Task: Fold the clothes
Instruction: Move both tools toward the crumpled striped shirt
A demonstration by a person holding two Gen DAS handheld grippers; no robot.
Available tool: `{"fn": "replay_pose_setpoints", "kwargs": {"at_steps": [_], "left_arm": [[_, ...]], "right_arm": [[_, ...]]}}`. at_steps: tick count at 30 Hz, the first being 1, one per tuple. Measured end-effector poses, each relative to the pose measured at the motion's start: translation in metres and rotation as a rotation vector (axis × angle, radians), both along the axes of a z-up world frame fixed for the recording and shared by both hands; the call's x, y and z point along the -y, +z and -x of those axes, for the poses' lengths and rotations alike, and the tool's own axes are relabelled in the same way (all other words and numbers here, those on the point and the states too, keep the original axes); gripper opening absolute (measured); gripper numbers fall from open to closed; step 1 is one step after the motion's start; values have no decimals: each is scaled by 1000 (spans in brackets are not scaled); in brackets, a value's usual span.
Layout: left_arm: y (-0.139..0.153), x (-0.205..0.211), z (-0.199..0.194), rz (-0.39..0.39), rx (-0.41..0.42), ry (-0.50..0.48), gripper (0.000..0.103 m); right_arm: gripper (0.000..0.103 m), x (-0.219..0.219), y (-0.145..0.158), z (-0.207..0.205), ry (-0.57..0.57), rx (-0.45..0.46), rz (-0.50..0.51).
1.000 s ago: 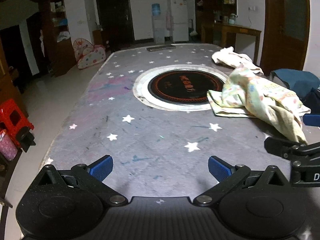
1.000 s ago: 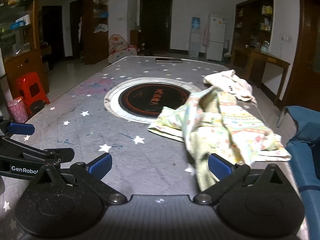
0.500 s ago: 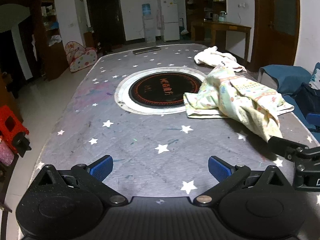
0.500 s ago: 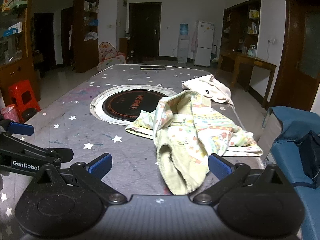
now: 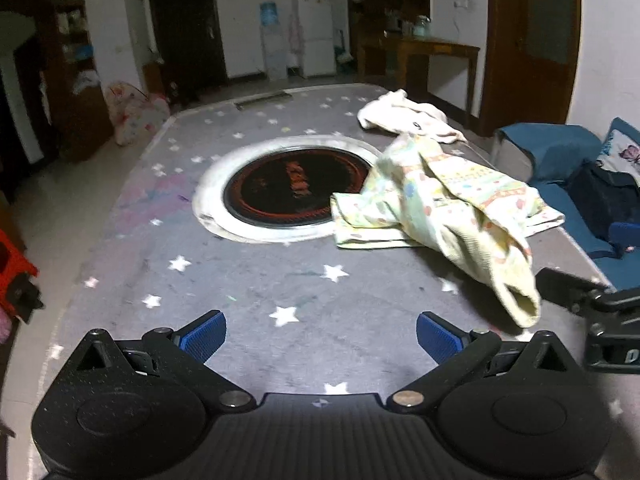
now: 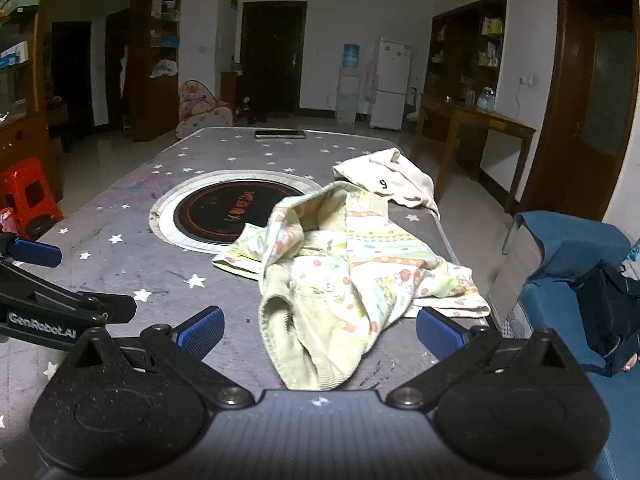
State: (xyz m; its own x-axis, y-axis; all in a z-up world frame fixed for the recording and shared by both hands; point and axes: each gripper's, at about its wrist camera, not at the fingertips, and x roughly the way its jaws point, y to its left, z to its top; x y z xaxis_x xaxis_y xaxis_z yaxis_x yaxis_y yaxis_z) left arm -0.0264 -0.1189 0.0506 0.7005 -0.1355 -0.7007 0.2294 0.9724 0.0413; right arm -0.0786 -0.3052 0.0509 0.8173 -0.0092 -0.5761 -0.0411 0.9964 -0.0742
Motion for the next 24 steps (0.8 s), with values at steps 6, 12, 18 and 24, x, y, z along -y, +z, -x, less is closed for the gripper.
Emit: {"fn": "replay_pose_setpoints", "kwargs": {"at_steps": [6, 12, 18, 24], "left_arm": [[-5, 7, -14, -13, -32, -13, 103], [-10, 19, -20, -44, -30, -42, 103], [-9, 26, -30, -52, -27, -53, 103], [-4, 32, -42, -64, -15, -53, 103]], "right_arm": [[103, 10, -7, -8, -10, -25, 5], [102, 16, -12, -16, -17, -45, 4], [99, 18, -14, -21, -15, -58, 11], [93, 21, -15, -29, 1, -80, -3]]}}
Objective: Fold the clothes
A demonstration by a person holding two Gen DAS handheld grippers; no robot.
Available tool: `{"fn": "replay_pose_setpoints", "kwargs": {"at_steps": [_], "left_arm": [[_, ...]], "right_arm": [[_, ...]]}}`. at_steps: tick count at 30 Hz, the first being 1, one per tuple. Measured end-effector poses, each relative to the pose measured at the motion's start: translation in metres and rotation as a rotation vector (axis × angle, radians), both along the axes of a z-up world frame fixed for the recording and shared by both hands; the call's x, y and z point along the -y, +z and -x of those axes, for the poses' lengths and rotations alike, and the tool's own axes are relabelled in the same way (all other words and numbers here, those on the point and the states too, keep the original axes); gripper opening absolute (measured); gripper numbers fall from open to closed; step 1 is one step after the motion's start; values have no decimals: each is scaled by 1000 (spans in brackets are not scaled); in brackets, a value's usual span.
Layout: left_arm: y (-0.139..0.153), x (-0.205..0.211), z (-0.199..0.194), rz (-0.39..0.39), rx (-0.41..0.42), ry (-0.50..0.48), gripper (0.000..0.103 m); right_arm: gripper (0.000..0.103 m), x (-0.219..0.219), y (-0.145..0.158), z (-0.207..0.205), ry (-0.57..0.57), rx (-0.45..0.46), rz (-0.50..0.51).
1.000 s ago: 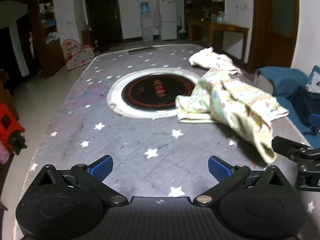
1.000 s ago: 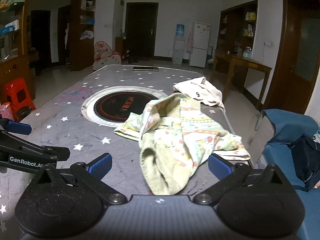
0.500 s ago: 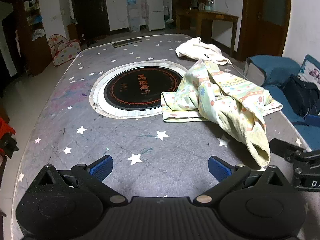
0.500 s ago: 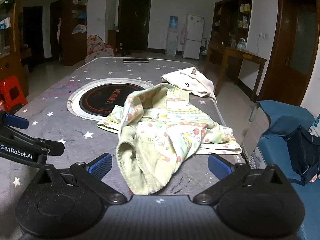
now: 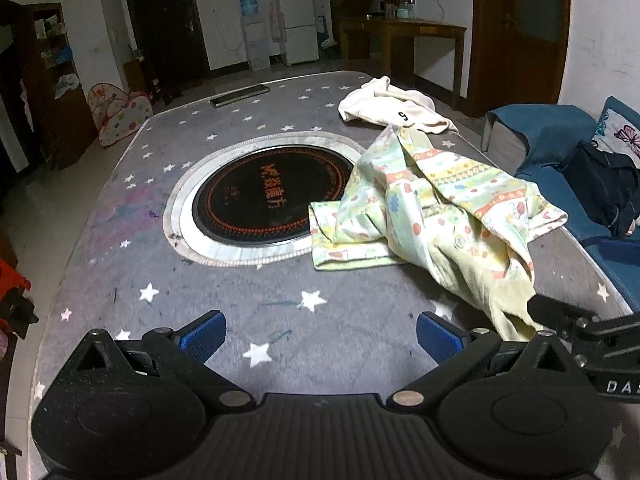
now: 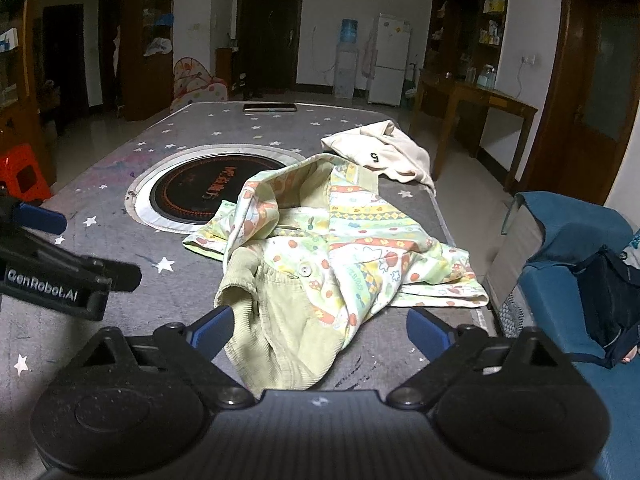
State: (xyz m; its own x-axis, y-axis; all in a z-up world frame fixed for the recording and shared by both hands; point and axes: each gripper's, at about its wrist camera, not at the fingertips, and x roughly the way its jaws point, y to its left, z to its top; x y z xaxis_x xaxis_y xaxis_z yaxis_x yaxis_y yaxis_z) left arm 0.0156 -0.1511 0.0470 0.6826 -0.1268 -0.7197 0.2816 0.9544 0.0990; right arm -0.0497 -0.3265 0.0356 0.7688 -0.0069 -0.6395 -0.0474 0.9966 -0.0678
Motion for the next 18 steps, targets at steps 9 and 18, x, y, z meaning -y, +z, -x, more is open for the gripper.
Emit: {"fn": "replay_pose_setpoints", "kwargs": {"at_steps": [9, 18], "left_arm": [[5, 8, -17, -32, 13, 5, 103], [5, 14, -30, -47, 14, -3, 103]], "right_arm": [[77, 1, -3, -15, 46, -26, -28], [60, -2, -14, -30, 93, -68, -28]]}}
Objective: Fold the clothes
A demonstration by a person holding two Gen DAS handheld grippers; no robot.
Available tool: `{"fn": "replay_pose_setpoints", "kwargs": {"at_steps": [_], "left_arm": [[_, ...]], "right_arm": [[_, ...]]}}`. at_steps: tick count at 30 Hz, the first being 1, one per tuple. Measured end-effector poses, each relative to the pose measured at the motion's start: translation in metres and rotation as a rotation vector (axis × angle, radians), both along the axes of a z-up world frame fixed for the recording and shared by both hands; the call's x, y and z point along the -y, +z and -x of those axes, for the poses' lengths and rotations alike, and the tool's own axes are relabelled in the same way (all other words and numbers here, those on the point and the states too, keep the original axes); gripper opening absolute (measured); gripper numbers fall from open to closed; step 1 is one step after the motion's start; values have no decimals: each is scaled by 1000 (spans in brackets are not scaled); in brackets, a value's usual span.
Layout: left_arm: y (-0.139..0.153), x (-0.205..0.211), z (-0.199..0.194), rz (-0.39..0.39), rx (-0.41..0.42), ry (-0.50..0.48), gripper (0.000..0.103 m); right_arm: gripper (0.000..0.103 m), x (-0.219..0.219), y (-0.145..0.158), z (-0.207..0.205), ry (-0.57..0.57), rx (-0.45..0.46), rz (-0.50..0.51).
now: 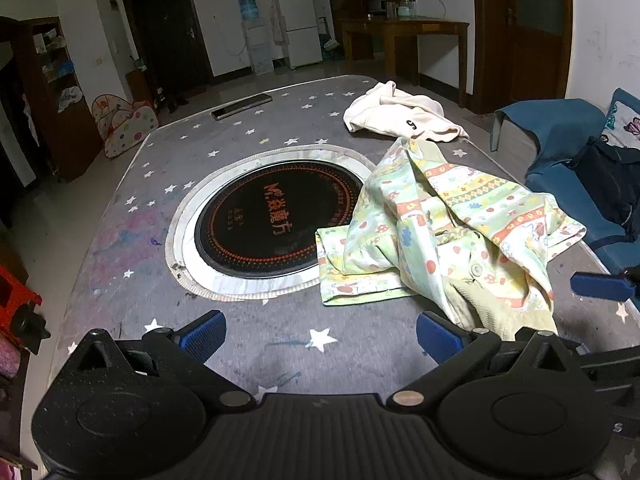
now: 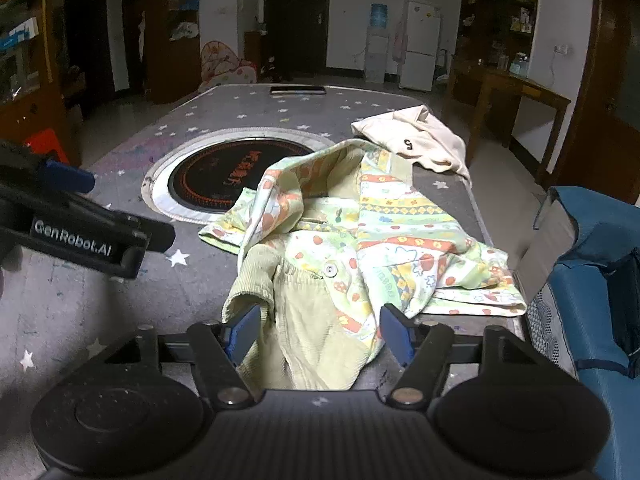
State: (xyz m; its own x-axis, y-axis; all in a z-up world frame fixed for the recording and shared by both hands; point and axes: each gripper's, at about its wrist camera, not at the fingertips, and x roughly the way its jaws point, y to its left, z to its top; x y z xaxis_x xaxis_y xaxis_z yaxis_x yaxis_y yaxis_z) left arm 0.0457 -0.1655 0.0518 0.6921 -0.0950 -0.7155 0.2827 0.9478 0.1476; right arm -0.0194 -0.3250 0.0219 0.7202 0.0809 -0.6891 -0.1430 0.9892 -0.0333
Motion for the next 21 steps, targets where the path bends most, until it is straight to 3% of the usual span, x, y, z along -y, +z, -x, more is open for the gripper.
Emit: {"fn": "replay_pose_setpoints", "kwargs": {"at_steps": [4, 16, 21], "left_arm": [[-2, 1, -6, -4, -3, -5, 103], [-7, 3, -15, 0, -19, -9, 103], [-5, 3, -15, 8, -15, -10, 103]], "right_arm": [[52, -1, -5, -6, 14, -10, 12], [7, 1, -7, -12, 47, -16, -3], [3, -5, -1, -4, 84, 1, -1]]}}
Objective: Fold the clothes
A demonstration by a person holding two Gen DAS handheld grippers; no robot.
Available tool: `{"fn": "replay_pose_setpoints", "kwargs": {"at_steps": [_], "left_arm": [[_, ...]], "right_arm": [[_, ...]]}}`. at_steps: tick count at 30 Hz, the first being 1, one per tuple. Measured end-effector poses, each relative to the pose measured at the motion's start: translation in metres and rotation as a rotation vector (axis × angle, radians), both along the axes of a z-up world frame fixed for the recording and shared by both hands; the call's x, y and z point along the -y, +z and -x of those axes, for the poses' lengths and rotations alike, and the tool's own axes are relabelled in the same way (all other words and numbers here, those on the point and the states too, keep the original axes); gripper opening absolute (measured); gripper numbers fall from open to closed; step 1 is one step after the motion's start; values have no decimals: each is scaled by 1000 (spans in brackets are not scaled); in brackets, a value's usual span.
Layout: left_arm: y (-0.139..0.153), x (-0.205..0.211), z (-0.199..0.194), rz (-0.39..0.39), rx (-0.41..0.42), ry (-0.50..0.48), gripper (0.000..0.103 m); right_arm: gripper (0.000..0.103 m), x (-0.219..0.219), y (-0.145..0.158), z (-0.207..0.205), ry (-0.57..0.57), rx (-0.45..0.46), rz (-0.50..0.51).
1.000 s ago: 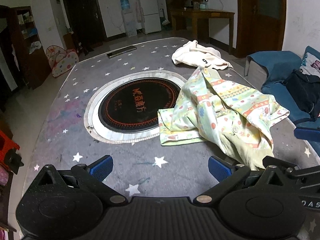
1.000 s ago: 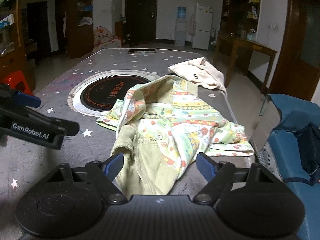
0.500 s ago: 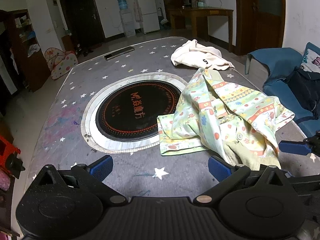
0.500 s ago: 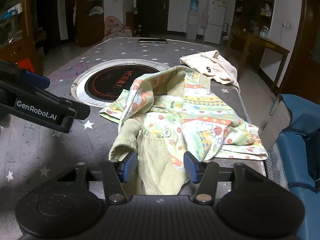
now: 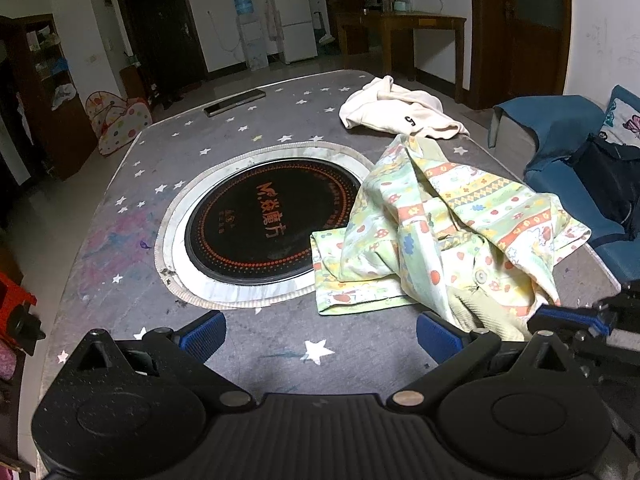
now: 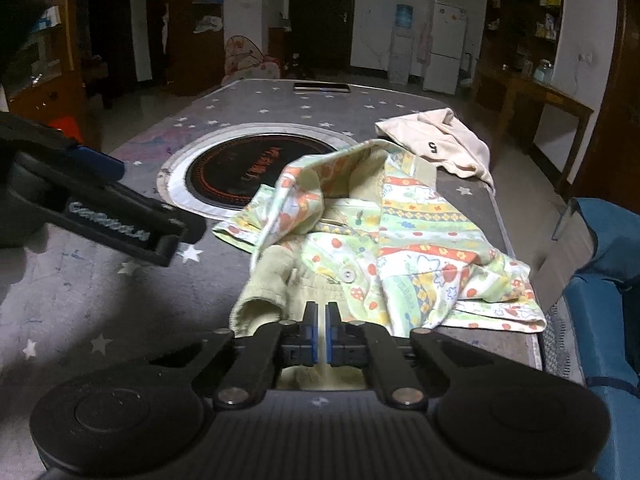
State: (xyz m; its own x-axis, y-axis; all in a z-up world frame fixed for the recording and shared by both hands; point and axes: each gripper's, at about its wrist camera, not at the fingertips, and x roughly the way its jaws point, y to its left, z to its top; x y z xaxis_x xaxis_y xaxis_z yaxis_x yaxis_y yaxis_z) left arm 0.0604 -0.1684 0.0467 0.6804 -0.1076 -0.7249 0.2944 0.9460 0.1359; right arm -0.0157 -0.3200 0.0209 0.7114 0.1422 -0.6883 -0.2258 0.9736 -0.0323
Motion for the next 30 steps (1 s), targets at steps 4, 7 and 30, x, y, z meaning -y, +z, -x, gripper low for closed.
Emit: {"fn": "replay_pose_setpoints", "kwargs": {"at_steps": [4, 7, 30], "left_arm": [[1, -2, 0, 2, 2, 4, 103], [1, -3, -1, 3, 2, 11, 103], [-6, 30, -10, 27, -15, -9, 103]], "right_arm": [[2, -6, 2, 8, 33, 1, 2], [6, -5, 4, 10, 26, 17, 4], [58, 4, -8, 4, -44, -40, -58]]}}
